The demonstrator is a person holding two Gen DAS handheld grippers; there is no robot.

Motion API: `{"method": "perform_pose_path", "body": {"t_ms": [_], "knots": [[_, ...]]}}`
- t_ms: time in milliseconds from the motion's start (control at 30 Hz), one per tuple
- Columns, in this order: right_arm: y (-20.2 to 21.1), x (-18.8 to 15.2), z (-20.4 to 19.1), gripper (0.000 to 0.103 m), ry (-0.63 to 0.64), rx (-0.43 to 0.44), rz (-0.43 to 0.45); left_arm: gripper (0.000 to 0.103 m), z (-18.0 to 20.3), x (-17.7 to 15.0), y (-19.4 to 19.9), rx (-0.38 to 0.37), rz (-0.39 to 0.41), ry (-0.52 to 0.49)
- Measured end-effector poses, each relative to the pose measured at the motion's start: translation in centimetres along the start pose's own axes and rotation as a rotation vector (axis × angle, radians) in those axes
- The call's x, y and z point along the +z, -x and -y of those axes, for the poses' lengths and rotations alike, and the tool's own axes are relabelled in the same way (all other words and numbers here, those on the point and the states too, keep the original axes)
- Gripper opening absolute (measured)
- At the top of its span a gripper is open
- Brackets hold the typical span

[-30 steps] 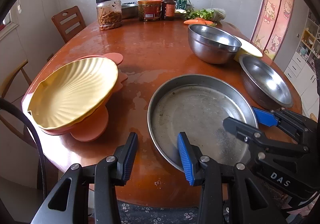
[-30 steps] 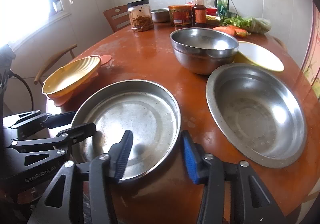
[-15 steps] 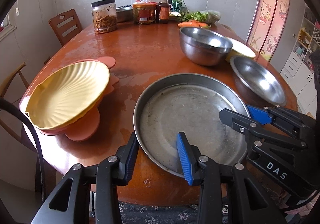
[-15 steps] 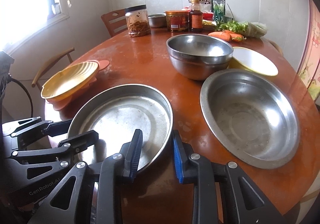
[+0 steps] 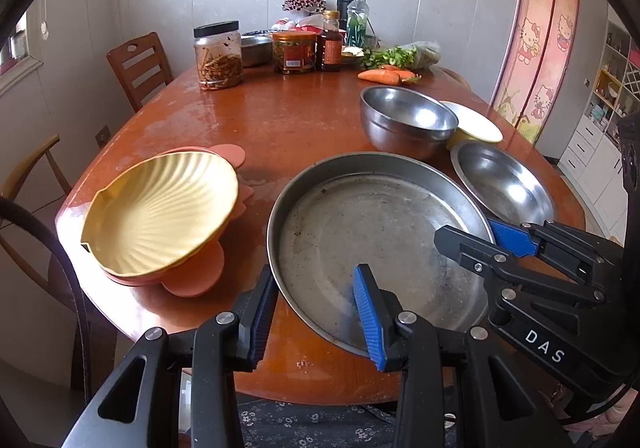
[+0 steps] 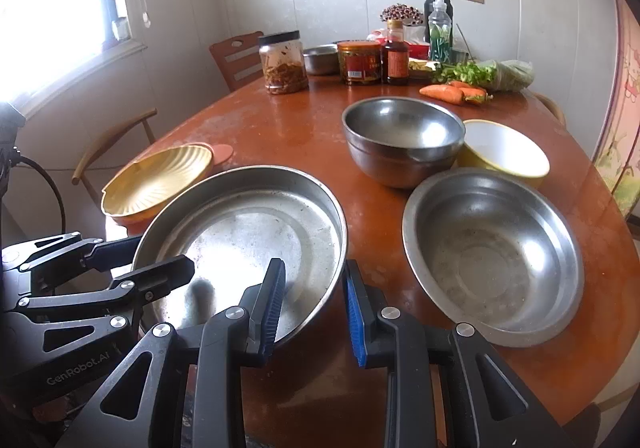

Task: Organize plates and bowls
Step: 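Grasp the rim of the flat steel pan with the left gripper, then lift the steel pan with the left gripper and carry it over the stacked plates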

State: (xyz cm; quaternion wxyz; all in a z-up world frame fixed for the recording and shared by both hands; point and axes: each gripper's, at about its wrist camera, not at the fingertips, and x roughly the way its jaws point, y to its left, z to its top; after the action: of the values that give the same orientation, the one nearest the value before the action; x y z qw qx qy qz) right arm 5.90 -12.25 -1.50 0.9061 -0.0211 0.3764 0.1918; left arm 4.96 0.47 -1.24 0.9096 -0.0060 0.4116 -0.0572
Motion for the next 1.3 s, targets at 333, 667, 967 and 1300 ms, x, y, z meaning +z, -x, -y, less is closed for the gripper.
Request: {"method": "perform_pose_path", "body": {"t_ms": [333, 667, 967, 1300], "knots": [[0.6, 1.3, -1.3, 0.03, 0.023, 0.019, 0.03, 0.039, -1.5, 0.4, 1.6, 0.025, 0.037, 0.029], [0.9, 2.7, -2.5, 0.03, 0.046, 0.03, 0.057, 0.039, -2.6, 0.8, 2.3, 0.045, 0.051, 0.044], [0.5, 3.8, -3.6, 0.03, 0.07, 0.043, 0.07, 0.039, -3.9, 1.3, 2.8, 0.058, 0.066, 0.071], [-0.2, 5.5, -5.3, 0.03, 0.105, 0.067, 0.088, 0.039, -5.8, 2.2, 3.2, 0.09, 0.087, 0.099]]}}
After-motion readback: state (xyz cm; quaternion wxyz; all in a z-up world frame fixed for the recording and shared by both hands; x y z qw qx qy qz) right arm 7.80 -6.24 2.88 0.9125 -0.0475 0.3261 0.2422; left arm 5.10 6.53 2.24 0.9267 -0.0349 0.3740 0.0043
